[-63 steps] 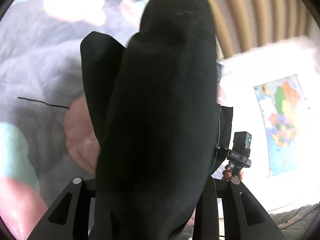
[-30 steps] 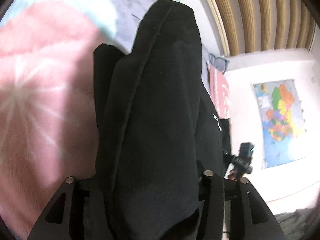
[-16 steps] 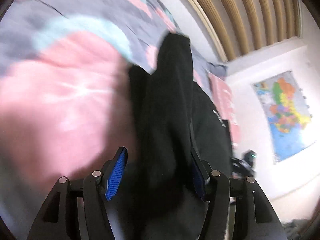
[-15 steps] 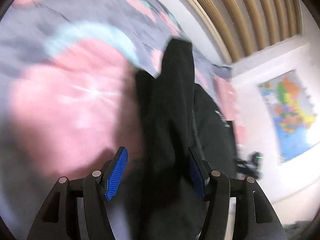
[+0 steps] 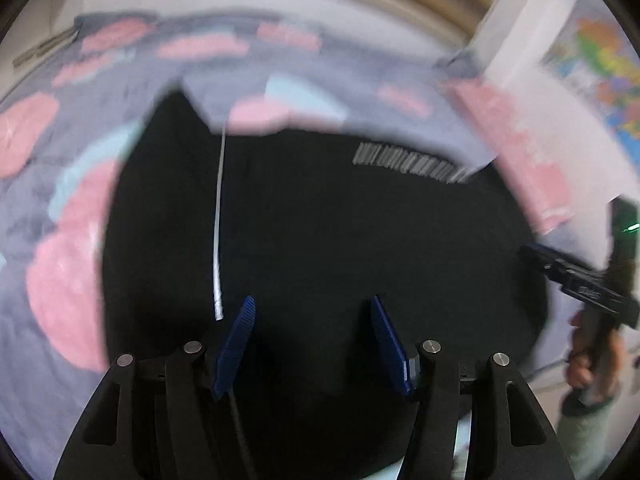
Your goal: Fold large clothes
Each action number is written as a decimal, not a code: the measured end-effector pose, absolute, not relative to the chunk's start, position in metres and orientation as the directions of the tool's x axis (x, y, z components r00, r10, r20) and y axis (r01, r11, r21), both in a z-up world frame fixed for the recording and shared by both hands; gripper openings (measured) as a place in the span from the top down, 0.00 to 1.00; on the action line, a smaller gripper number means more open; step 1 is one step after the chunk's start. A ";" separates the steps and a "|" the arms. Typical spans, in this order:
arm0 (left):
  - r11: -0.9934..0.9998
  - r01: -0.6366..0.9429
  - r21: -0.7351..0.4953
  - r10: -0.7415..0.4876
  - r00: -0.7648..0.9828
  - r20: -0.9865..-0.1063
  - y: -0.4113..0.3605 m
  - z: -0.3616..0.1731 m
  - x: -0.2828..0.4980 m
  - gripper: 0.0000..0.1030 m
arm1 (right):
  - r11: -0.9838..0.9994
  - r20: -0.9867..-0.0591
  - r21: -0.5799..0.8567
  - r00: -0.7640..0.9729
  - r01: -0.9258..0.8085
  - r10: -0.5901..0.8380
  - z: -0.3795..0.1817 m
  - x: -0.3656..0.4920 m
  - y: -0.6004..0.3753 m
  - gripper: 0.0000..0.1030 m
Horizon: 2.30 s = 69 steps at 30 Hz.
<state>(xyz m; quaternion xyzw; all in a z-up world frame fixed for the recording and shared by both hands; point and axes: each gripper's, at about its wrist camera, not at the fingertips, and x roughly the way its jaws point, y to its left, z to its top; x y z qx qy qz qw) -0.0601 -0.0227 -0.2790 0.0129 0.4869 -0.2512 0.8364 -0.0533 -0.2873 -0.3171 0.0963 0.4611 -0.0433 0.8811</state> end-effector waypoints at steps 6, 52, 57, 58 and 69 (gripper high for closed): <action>0.881 0.393 -0.265 -0.441 0.475 -0.761 -0.027 -0.291 -0.068 0.34 | 0.973 -0.830 0.097 0.556 0.208 -0.036 -0.369 -0.046 -0.272 0.24; 0.955 0.264 0.132 -0.167 0.852 -0.497 -0.048 -0.161 -0.194 0.24 | 0.982 -0.682 -0.067 0.711 0.175 -0.173 -0.258 -0.114 -0.179 0.07; 0.947 0.275 0.166 -0.162 0.855 -0.492 -0.054 -0.162 -0.198 0.24 | 0.983 -0.693 -0.051 0.703 0.174 -0.160 -0.261 -0.113 -0.181 0.07; 0.945 0.279 0.169 -0.163 0.853 -0.496 -0.055 -0.163 -0.197 0.24 | 0.983 -0.695 -0.049 0.701 0.176 -0.160 -0.262 -0.113 -0.182 0.07; 0.947 0.294 0.129 -0.185 0.827 -0.530 -0.047 -0.167 -0.188 0.24 | 0.983 -0.708 -0.028 0.690 0.183 -0.149 -0.265 -0.112 -0.189 0.07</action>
